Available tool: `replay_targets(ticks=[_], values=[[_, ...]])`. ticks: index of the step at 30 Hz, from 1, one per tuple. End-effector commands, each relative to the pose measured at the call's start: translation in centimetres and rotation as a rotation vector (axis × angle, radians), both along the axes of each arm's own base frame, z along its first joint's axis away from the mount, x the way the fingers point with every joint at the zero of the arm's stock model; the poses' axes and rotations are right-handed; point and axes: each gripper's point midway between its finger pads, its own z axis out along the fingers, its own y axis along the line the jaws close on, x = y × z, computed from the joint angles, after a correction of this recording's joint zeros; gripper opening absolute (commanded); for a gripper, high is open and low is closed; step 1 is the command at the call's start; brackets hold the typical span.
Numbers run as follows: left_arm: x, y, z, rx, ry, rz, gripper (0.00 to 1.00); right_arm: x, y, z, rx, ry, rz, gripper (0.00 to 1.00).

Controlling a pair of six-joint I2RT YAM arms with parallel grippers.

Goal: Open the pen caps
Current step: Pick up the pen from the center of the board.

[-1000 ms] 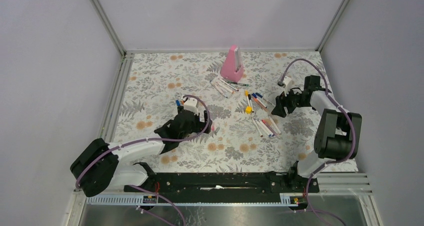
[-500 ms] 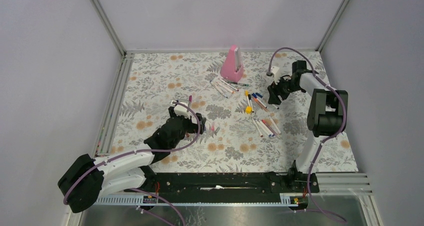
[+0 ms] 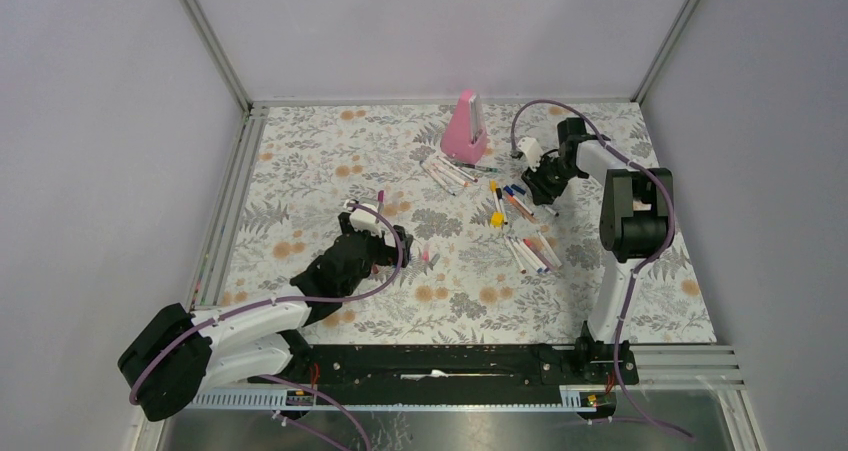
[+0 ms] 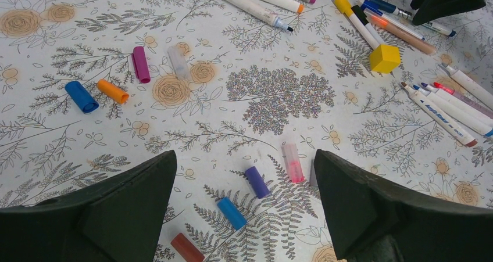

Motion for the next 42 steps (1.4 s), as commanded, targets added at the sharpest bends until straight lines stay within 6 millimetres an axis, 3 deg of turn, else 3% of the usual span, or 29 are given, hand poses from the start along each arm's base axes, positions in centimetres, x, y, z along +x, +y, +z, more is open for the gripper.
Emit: replay_targets(ticks=[1, 4, 13, 16, 21, 27, 36, 38, 41, 42], values=[[1.0, -0.3, 2.4, -0.047, -0.068, 0.022, 0.99, 0.7, -0.1, 0.1, -0.051, -0.017, 0.006, 0.44], [1.0, -0.3, 2.3, -0.046, -0.067, 0.022, 0.99, 0.6, -0.2, -0.4, -0.076, -0.017, 0.009, 0.42], [0.9, -0.2, 2.4, -0.051, -0.071, 0.021, 0.99, 0.3, -2.0, -1.9, -0.172, -0.014, -0.031, 0.18], [0.8, -0.2, 2.5, -0.055, -0.074, 0.018, 0.99, 0.0, -2.4, -2.1, -0.194, -0.024, -0.044, 0.01], [0.8, -0.4, 2.5, -0.051, -0.072, 0.006, 0.99, -0.5, -2.5, -2.0, -0.187, -0.041, -0.085, 0.00], [1.0, -0.4, 2.4, -0.045, -0.065, 0.015, 0.99, -0.1, -1.8, 0.9, -0.112, -0.114, -0.224, 0.00], [1.2, -1.2, 4.0, -0.076, -0.044, 0.007, 0.99, -2.0, 0.2, 7.9, 0.099, -0.270, -0.278, 0.00], [0.6, -2.3, 5.4, -0.146, -0.039, -0.042, 0.99, -3.3, 0.9, 9.0, 0.175, -0.268, -0.278, 0.00], [-0.2, -3.5, 8.1, -0.276, -0.047, -0.091, 0.99, -6.4, 3.8, 11.2, 0.381, -0.215, -0.245, 0.00], [-1.2, -4.7, 10.6, -0.414, -0.047, -0.150, 0.99, -10.0, 6.7, 12.4, 0.557, -0.136, -0.178, 0.00]])
